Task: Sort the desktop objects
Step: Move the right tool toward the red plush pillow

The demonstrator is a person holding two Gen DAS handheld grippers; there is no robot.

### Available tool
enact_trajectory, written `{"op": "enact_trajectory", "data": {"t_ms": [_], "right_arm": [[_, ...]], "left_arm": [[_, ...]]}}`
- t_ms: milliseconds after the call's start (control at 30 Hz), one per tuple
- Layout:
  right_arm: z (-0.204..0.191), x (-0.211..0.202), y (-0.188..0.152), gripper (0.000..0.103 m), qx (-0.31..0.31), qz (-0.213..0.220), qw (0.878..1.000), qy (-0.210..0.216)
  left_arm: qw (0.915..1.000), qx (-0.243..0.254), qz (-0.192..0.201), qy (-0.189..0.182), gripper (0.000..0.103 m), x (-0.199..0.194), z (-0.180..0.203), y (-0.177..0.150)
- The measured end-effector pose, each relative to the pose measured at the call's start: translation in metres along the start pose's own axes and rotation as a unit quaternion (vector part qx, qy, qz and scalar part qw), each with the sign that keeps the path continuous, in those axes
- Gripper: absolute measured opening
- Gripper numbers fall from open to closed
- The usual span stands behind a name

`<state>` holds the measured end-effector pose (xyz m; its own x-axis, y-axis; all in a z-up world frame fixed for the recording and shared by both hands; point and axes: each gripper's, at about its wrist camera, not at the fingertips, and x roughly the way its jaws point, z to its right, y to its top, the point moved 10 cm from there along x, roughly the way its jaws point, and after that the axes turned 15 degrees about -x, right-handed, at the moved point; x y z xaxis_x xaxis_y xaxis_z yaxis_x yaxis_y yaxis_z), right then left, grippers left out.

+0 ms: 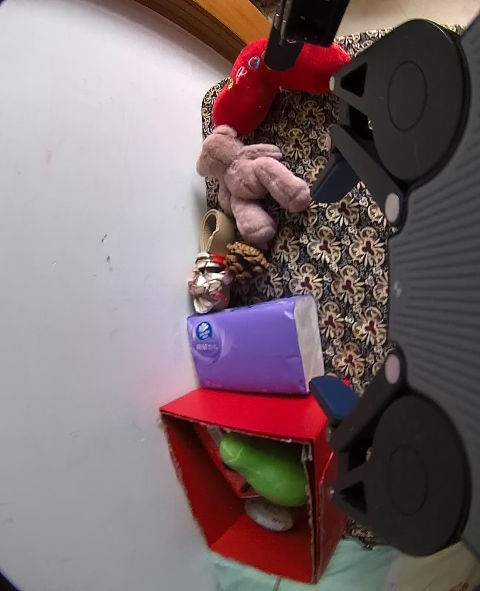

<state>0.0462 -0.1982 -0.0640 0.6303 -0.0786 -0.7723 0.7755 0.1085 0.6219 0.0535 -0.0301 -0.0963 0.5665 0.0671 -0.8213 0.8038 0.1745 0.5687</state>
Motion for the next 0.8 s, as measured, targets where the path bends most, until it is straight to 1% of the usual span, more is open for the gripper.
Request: {"op": "enact_trajectory", "data": {"t_ms": [200,333,800], "right_arm": [[0.000,0.001,-0.003,0.088,-0.009,-0.004,1.000,-0.004],[0.003,0.000,-0.004,0.088,-0.007,-0.009,1.000,-0.010],[0.020,0.004,-0.021,0.088,0.031,-0.031,0.999,-0.015]], "left_arm": [[0.9998,0.008,0.017,0.010,0.100,-0.002,0.001,0.009],[0.9998,0.012,0.012,0.008,0.100,-0.001,0.007,0.011],[0.9980,0.064,0.005,-0.002,0.101,0.002,0.036,0.004]]}}
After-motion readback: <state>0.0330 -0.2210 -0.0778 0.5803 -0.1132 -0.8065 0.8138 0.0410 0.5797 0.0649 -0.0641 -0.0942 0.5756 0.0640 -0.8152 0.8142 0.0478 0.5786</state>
